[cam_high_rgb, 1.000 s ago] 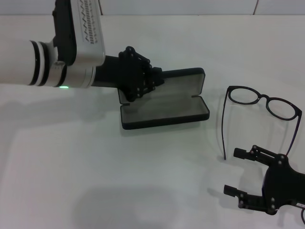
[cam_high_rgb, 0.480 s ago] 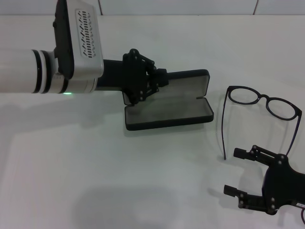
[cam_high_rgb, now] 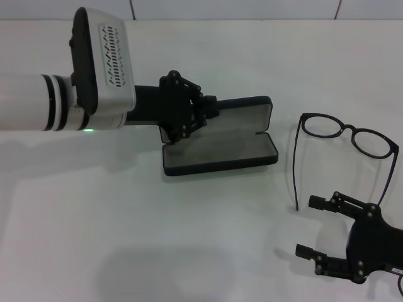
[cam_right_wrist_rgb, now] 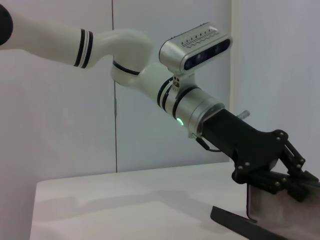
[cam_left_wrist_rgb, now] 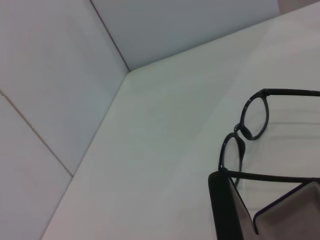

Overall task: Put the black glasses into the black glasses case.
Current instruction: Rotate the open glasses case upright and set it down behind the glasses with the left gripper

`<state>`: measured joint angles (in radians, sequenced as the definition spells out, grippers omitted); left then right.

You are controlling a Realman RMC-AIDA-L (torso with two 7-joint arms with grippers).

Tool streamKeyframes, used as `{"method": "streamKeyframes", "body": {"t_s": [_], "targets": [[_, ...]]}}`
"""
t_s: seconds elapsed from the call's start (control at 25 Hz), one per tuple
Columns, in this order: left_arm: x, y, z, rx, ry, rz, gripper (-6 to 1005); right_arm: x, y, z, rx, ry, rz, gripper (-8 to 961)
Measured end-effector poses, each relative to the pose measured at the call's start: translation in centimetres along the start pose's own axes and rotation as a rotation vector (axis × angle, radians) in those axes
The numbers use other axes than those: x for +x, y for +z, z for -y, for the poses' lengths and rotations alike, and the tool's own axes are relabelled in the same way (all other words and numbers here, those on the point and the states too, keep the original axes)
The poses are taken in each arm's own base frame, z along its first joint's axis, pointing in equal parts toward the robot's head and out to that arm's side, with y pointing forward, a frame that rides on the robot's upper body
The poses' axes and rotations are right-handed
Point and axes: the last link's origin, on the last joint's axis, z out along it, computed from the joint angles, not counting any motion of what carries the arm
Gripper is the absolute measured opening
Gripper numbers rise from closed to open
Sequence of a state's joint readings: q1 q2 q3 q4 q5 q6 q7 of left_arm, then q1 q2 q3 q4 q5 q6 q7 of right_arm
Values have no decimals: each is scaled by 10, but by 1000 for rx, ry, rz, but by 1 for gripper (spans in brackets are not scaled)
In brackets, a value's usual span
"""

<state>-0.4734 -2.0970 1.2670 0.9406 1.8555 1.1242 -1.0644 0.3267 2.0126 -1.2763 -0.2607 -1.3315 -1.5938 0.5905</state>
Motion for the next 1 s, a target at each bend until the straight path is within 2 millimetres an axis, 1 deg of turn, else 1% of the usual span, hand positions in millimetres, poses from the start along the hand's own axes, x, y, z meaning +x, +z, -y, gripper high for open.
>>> {"method": "streamKeyframes", "body": {"t_s": [0.12,0.32,0.64,1.0], "targets": [[0,-2,-1,15,3,-19,180,0,0,0,0,0,0,800],[-1,-3,-4,24,6,-32,219,0,0,0,-1,0,0,800],[-3,-2,-7,16,1,-27,308,0,0,0,-1,0,0,800],[-8,-2,-9,30,-3,-22,309,0,0,0,-1,1,-1,800]]}}
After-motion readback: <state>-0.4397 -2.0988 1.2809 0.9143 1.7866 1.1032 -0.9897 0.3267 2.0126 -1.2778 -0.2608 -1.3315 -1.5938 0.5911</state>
